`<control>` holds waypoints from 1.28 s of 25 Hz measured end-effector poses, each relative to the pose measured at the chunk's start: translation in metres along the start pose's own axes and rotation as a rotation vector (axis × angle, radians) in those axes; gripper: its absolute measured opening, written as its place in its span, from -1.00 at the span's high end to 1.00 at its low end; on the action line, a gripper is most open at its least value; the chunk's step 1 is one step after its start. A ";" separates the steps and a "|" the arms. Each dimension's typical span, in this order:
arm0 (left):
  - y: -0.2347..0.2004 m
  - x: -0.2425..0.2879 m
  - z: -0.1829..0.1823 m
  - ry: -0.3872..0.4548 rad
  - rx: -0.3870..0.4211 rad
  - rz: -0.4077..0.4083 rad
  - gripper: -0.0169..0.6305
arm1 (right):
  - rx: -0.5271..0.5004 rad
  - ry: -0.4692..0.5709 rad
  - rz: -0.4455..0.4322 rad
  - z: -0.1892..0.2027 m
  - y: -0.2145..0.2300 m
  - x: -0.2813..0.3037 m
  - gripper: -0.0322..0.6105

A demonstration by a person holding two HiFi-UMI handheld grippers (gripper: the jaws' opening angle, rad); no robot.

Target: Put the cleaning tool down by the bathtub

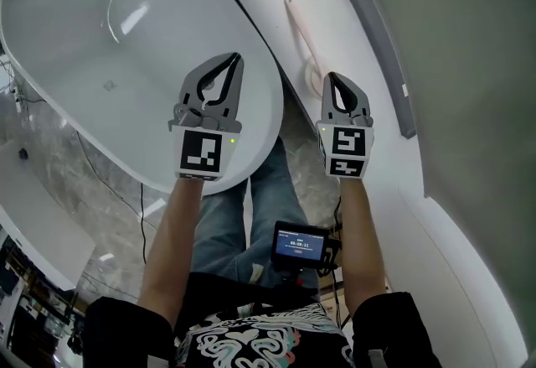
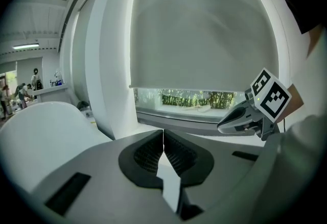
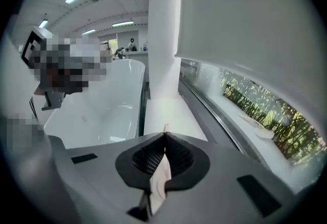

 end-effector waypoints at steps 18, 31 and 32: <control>-0.041 -0.057 -0.099 0.066 0.026 -0.017 0.90 | 0.130 0.302 -0.007 -0.121 -0.002 -0.092 0.81; -0.063 -0.110 -0.165 0.106 0.023 -0.066 0.90 | 0.070 0.359 0.001 -0.178 -0.020 -0.153 0.81; -0.064 -0.114 -0.169 0.113 0.020 -0.068 0.90 | 0.067 0.364 0.002 -0.182 -0.021 -0.158 0.81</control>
Point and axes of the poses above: the fingertips, and each gripper's own axes: x forward along the fingers, y to its right, z out of its underside, the point moved 2 cm from there along -x, backward along the fingers, and after that the axes turned 3 degrees about -z, right-handed, at the moved point
